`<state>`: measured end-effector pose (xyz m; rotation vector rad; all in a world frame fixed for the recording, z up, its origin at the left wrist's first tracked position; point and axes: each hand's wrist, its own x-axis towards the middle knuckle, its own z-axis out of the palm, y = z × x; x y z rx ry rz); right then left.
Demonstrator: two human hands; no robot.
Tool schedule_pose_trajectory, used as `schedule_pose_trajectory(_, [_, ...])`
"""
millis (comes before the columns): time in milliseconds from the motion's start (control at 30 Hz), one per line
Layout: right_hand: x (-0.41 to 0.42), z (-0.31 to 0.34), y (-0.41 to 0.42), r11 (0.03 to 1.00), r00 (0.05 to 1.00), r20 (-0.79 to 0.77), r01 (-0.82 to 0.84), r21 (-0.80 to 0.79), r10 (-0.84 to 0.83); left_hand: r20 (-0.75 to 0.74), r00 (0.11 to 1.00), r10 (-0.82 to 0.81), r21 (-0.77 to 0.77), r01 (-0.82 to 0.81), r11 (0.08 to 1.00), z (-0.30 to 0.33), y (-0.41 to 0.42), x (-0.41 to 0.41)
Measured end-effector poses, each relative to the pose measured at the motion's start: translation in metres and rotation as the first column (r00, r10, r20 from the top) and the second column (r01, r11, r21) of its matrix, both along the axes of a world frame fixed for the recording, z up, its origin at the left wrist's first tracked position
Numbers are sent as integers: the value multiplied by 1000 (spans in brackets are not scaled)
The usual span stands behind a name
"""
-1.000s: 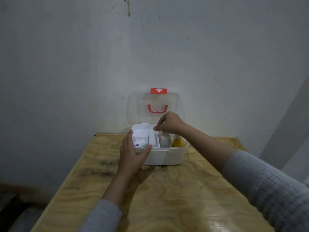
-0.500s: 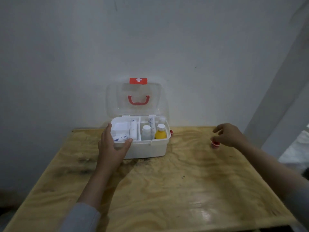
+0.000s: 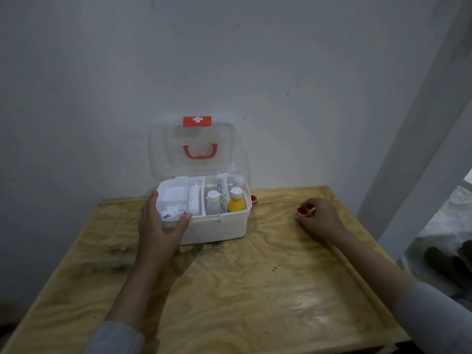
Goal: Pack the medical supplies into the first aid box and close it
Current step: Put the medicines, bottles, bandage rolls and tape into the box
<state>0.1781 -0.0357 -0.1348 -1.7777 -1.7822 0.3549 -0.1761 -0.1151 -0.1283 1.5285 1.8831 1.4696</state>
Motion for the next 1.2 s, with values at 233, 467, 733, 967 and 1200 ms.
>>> schedule_pose_trajectory(233, [-52, 3, 15, 978, 976, -158, -168, -121, 148, -15, 1000, 12, -4, -13, 1000, 0, 0, 1])
schedule_pose_trajectory(467, [-71, 17, 45, 936, 952, -198, -276, -220, 234, 0, 1000, 24, -21, -24, 999, -1, 2, 0])
schedule_pose_trajectory(733, [-87, 26, 58, 885, 908, -16, -412, -217, 419, 4, 1000, 24, -25, -24, 999, -1, 1, 2])
schedule_pose_trajectory(967, [-81, 30, 55, 878, 899, 13, -425, -219, 438, 9, 1000, 19, -20, -18, 1000, 1, 0, 3])
schedule_pose_trajectory(1200, [-74, 32, 46, 856, 884, 19, -447, -260, 467, 3, 1000, 15, -18, -15, 1000, 2, -1, 3])
